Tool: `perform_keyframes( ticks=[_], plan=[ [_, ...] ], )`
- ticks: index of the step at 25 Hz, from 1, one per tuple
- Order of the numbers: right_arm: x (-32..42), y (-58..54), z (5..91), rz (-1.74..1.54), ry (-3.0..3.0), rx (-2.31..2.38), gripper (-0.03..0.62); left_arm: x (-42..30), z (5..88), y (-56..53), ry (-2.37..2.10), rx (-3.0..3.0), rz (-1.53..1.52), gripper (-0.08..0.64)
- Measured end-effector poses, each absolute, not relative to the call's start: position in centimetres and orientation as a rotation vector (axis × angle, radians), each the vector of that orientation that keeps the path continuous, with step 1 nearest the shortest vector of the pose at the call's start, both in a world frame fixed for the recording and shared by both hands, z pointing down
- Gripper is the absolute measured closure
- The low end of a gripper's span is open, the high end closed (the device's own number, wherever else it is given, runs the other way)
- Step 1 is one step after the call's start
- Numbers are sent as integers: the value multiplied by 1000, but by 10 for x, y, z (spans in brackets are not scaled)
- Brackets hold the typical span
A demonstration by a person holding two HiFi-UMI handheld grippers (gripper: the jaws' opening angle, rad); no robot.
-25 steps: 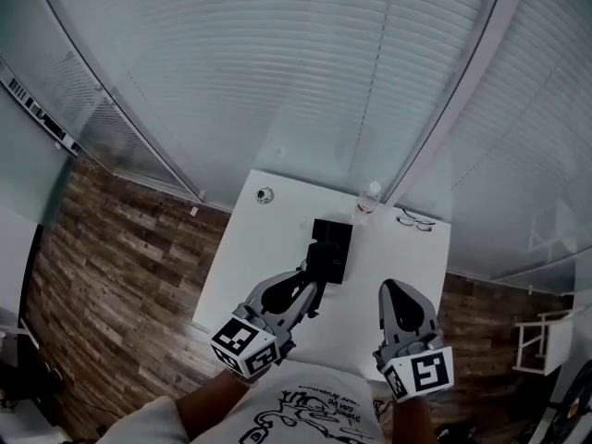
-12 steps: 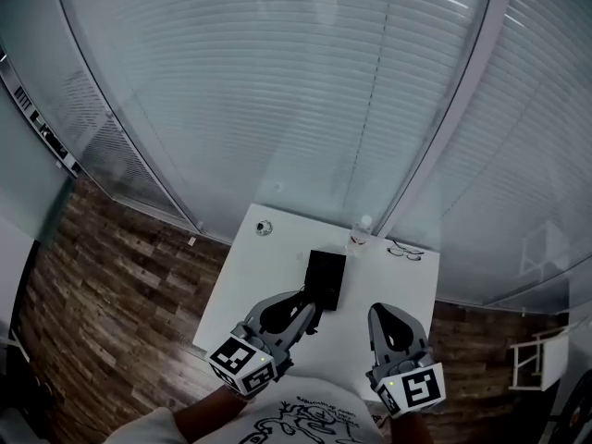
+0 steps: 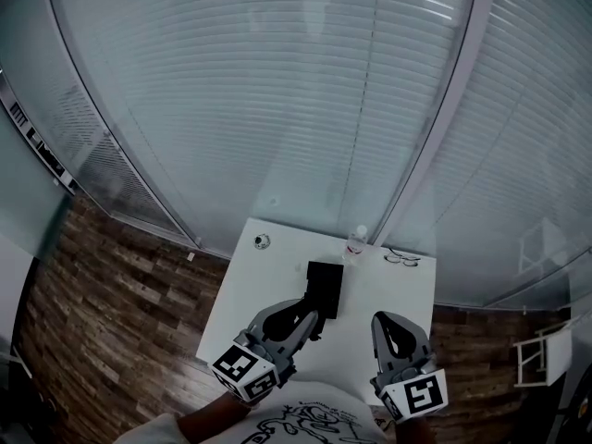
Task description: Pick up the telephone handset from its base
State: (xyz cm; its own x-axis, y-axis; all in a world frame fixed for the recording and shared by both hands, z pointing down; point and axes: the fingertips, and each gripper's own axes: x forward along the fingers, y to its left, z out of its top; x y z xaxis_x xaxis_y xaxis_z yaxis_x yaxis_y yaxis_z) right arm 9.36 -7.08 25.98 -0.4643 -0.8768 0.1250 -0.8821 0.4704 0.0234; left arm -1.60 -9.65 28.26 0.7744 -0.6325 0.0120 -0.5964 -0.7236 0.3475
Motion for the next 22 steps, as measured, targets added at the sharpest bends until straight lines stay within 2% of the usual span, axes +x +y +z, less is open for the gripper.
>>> perform_keyframes(
  ticks=[22],
  plan=[
    [97, -60, 247, 28, -2539, 1581, 586, -23, 269, -88, -945, 2614, -179, 492]
  ],
)
